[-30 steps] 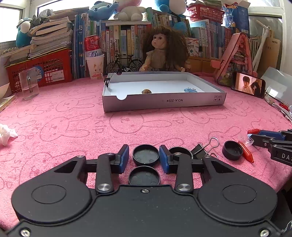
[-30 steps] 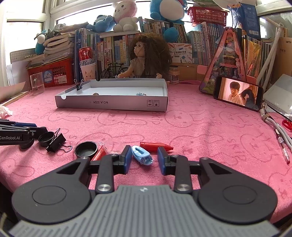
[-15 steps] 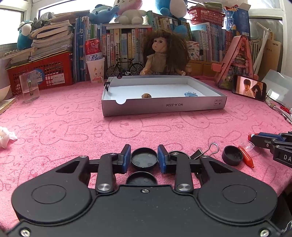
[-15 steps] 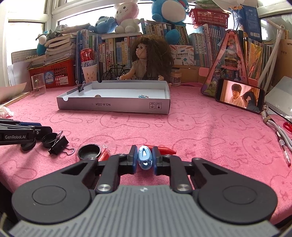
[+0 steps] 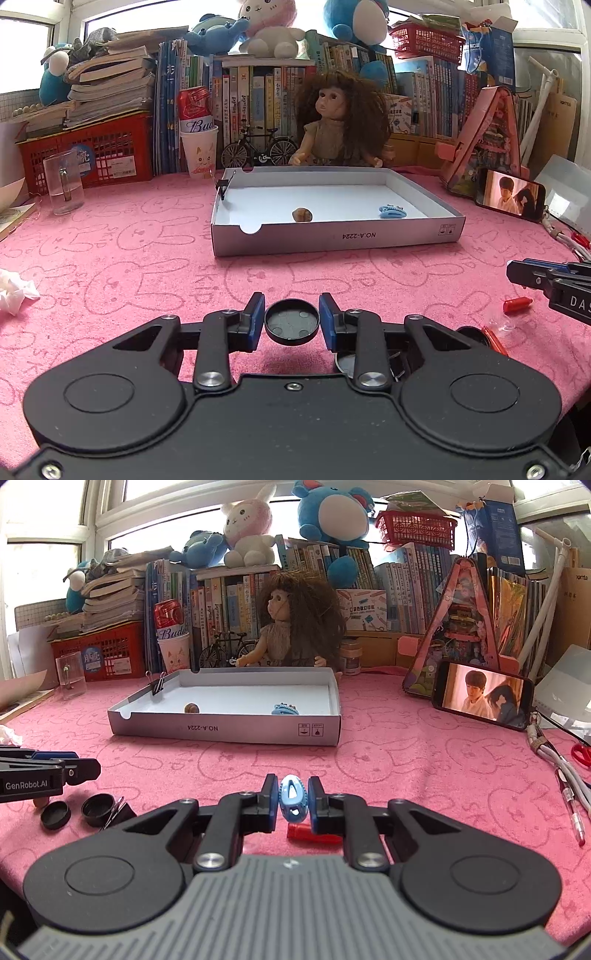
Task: Organize rigid objects
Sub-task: 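Carry the black lid and blue hair clip over the white tray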
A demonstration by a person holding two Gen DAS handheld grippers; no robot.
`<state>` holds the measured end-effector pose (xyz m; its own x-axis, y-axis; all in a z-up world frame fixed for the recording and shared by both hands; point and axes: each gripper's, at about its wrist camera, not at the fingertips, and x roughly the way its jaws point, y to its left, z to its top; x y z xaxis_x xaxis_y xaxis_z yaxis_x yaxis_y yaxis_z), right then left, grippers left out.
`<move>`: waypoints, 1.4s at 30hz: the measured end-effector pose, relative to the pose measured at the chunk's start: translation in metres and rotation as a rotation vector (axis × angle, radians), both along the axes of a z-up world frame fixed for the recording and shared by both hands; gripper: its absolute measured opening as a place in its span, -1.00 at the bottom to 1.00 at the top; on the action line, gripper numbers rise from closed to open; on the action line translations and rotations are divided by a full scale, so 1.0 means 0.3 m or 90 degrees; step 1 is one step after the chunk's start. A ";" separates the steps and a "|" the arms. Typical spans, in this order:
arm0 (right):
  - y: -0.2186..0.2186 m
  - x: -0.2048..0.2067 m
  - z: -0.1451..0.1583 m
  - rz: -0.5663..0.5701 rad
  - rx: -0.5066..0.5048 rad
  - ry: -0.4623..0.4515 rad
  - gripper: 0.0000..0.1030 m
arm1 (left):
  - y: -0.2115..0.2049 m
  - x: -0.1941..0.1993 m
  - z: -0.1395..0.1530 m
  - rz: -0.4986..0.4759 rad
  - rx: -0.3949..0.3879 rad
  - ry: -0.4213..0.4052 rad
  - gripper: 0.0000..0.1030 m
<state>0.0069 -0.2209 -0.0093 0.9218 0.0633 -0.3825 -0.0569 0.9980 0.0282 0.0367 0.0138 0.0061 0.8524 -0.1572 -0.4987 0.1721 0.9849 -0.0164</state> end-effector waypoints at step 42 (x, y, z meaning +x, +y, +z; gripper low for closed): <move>-0.075 0.617 0.116 -0.058 0.145 0.131 -0.60 | -0.006 0.622 0.082 0.075 -0.030 0.082 -0.42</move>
